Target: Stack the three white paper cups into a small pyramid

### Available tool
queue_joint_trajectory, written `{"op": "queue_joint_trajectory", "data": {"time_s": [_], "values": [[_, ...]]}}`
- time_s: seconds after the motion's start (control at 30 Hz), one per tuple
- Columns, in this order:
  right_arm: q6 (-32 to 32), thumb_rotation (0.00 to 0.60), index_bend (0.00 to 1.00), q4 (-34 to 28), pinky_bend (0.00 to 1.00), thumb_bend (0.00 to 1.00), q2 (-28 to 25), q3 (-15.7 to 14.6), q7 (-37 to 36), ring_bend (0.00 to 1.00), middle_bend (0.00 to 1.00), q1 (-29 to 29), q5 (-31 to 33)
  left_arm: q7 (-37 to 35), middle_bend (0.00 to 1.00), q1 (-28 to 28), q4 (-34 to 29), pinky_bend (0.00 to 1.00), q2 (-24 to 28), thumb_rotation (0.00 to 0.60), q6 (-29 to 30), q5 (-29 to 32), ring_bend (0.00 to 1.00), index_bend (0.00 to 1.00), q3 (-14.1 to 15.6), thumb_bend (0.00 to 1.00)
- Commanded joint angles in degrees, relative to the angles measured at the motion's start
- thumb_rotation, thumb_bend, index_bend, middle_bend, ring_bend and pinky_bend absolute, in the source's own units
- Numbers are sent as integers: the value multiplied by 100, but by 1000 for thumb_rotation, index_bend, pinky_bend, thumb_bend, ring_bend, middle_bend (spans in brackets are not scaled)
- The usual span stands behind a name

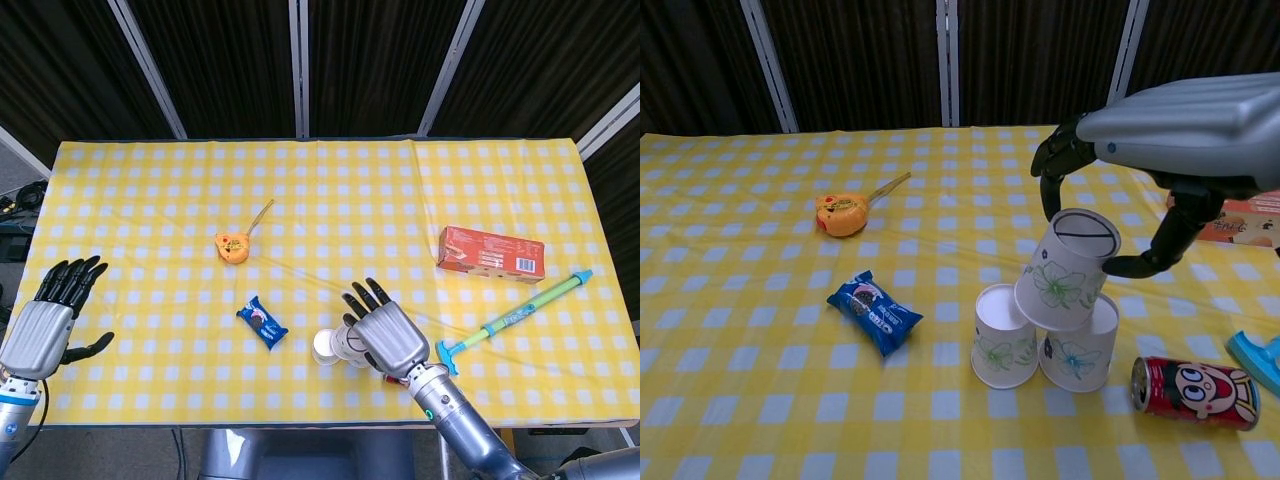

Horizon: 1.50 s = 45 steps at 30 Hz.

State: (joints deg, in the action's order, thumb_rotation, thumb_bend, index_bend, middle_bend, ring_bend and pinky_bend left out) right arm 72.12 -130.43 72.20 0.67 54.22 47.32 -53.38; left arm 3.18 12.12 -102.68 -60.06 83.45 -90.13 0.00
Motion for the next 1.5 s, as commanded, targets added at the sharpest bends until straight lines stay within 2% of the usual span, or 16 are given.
{"op": "queue_joint_trajectory", "data": {"time_s": [0.03,0.23,0.4,0.63,0.8,0.97,1.13,1.3,1.4,1.5], "values": [[-7,600,533,35,0,244,52,10,-31,0,124,-7,-1,-6,0,-6,-14,0,14,600,-9,-3,0,0,-6,222],[-14,600,488,107,0,228,148,16,10,0,80,6,10,-32,0,-22,-17,0,27,600,-14,-17,0,0,-25,223],[6,600,372,123,0,195,212,8,83,0,11,14,-5,-53,0,-30,-6,0,31,600,-35,2,0,0,-48,222],[106,600,243,-48,0,166,157,-46,308,0,0,17,27,-71,0,-50,-3,0,45,600,-39,17,0,0,-80,222],[250,600,216,-153,0,162,30,-52,355,0,0,-41,-8,-82,0,-70,-4,0,53,600,-24,5,0,0,-94,222],[570,600,189,-203,0,162,-325,-29,256,0,0,-234,-245,-106,0,-86,6,0,61,600,-23,11,0,0,-107,222],[944,600,161,-117,0,161,-799,-28,-301,0,0,-635,-625,-99,0,-97,17,0,54,600,-33,9,0,0,-109,223],[1281,600,70,275,0,160,-1149,-138,-1177,0,0,-1163,-1170,-43,0,-107,34,0,22,600,-32,-7,0,0,-107,222],[1659,600,13,949,0,159,-1197,-332,-2027,0,0,-1708,-1783,20,0,-116,55,0,-11,600,-44,-21,0,0,-93,215],[1932,600,0,1546,0,152,-1109,-526,-2819,0,0,-2186,-2106,95,0,-140,79,0,-47,600,-35,-44,0,0,-69,204]]}}
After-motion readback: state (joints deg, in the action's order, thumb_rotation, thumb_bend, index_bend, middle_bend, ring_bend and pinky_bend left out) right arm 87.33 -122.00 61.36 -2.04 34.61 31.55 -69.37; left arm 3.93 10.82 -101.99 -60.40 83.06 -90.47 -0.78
